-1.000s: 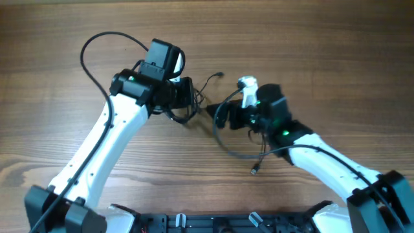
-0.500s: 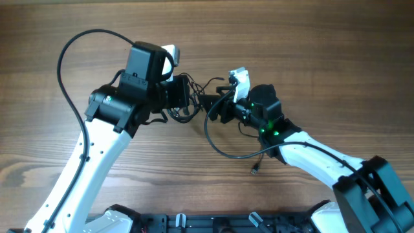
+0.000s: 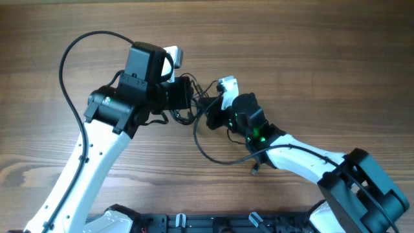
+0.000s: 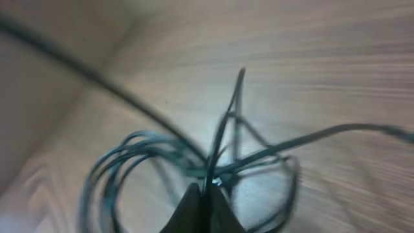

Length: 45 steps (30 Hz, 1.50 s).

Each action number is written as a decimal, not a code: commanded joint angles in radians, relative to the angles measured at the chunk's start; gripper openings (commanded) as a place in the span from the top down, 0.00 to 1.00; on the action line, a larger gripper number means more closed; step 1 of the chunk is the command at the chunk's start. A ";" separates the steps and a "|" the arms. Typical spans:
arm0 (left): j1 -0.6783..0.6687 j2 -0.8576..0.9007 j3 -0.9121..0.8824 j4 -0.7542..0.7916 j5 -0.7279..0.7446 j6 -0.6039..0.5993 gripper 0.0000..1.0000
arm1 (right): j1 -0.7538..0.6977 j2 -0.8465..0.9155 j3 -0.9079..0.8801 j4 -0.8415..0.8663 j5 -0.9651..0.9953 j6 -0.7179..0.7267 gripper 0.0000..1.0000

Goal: Untangle cables

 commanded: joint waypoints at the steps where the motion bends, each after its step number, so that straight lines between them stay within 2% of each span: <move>1: 0.039 -0.091 0.005 -0.003 -0.081 0.051 0.96 | -0.062 0.013 0.009 -0.055 0.146 0.104 0.96; 3: 0.116 -0.168 0.005 -0.001 -0.205 0.051 0.96 | -0.131 -0.002 0.009 -0.188 0.145 0.124 0.96; 5: 0.230 -0.254 0.005 0.013 -0.258 0.051 0.96 | -0.198 -0.034 0.008 -0.329 0.146 0.117 0.96; 7: 0.348 -0.322 0.005 0.038 -0.266 0.034 0.96 | -0.263 -0.074 0.009 -0.445 0.146 0.119 0.96; 14: 0.704 -0.407 0.005 0.056 -0.266 -0.217 0.96 | -0.418 -0.187 0.008 -0.721 0.182 0.216 0.96; 17: 0.785 -0.386 0.005 0.047 -0.261 -0.321 0.96 | -0.447 -0.211 0.009 -0.788 0.187 0.224 0.96; 19: 0.805 -0.366 0.005 0.048 -0.230 -0.350 0.96 | -0.449 -0.214 0.009 -0.807 0.192 0.225 0.96; 21: 0.807 -0.336 0.005 0.058 -0.153 -0.350 0.96 | -0.449 -0.214 0.009 -0.816 0.190 0.262 0.96; 22: 0.807 -0.315 0.005 0.061 -0.076 -0.349 0.96 | -0.449 -0.214 0.009 -0.815 0.178 0.280 0.90; 23: 0.806 -0.296 0.005 0.067 -0.003 -0.335 0.96 | -0.449 -0.214 0.009 -0.803 0.148 0.277 0.77; 25: 0.803 -0.246 0.005 0.093 0.185 -0.257 0.96 | -0.449 -0.215 0.009 -0.766 0.032 0.240 0.14; 26: 0.794 -0.213 0.005 0.117 0.300 -0.192 0.96 | -0.449 -0.216 0.009 -0.745 -0.027 0.219 0.00; 27: 0.778 -0.182 0.005 0.140 0.403 -0.138 0.96 | -0.449 -0.220 0.009 -0.723 -0.082 0.217 0.00; 31: 0.671 -0.096 0.005 0.203 0.634 -0.022 0.96 | -0.448 -0.245 0.009 -0.630 -0.224 0.216 0.00; 33: 0.602 -0.074 0.005 0.238 0.663 0.003 0.96 | -0.444 -0.263 0.009 -0.563 -0.305 0.192 0.00; 35: 0.507 -0.058 0.005 0.307 0.667 0.027 0.96 | -0.422 -0.267 0.009 -0.434 -0.445 0.111 0.00; 37: 0.439 -0.057 0.005 0.377 0.667 0.028 0.96 | -0.376 -0.259 0.009 -0.336 -0.495 0.035 0.00; 40: 0.356 -0.064 0.005 0.520 0.666 0.006 0.93 | -0.256 -0.230 0.009 -0.269 -0.424 -0.082 0.00; 45: 0.344 -0.068 0.005 0.633 0.666 -0.066 0.96 | -0.042 -0.096 0.009 -0.116 -0.181 -0.093 0.00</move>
